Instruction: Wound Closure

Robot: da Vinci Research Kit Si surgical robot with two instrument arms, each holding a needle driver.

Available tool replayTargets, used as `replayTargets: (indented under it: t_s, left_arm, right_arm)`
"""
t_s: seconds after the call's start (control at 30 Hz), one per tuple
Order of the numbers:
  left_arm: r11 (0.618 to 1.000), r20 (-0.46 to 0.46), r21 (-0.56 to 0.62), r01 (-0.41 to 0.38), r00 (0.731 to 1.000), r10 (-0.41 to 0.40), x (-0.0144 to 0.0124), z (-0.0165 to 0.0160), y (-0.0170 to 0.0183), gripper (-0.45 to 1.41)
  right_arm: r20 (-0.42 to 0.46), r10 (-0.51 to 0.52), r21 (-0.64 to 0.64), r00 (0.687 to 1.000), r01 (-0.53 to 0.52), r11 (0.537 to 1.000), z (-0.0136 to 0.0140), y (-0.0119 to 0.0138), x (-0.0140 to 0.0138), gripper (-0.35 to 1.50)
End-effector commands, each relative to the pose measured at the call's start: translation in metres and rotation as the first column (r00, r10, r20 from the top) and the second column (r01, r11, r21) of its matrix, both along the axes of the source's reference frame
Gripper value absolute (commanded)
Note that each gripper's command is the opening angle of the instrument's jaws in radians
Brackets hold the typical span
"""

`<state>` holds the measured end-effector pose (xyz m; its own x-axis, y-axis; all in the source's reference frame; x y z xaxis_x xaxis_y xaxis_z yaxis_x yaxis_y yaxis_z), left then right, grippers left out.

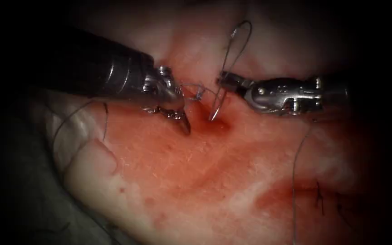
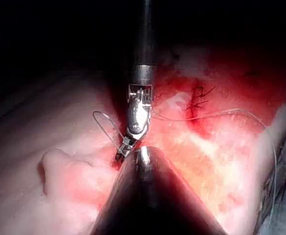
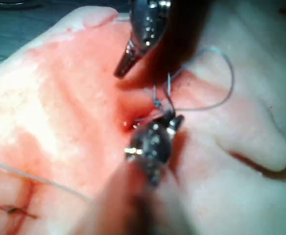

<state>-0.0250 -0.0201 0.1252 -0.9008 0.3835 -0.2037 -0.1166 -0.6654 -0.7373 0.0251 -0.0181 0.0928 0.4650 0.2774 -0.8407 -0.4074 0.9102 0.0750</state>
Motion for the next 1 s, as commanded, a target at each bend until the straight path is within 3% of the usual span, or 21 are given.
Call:
replayTargets:
  t_s: [0.03, 0.33, 0.67, 1.0]
  left_arm:
    - [1.0, 0.002, -0.002, -0.003, 1.0, 0.003, -0.0008, 0.0004, -0.0006, -0.45]
    - [1.0, 0.032, -0.013, 0.024, 0.999, -0.024, -0.0027, 0.0021, -0.0033, -0.45]
    - [0.999, 0.084, 0.004, 0.043, 0.996, -0.043, -0.0026, 0.0079, -0.0058, -0.45]
    - [0.998, 0.104, 0.01, 0.066, 0.992, -0.067, -0.002, 0.0086, -0.0057, -0.45]
  right_arm:
    - [-0.002, -0.002, 0.002, 1.0, 0.002, 1.0, 0.0004, -0.0005, 0.0006, -0.35]
    - [0.003, 0.003, 0.005, 1.0, -0.003, 1.0, 0.0, -0.0008, -0.0003, -0.35]
    - [-0.049, 0.035, 0.028, 0.998, -0.034, 0.999, -0.0005, -0.0007, 0.0004, -0.35]
    - [-0.071, 0.051, 0.042, 0.996, -0.048, 0.998, -0.0011, -0.0004, 0.0005, -0.35]
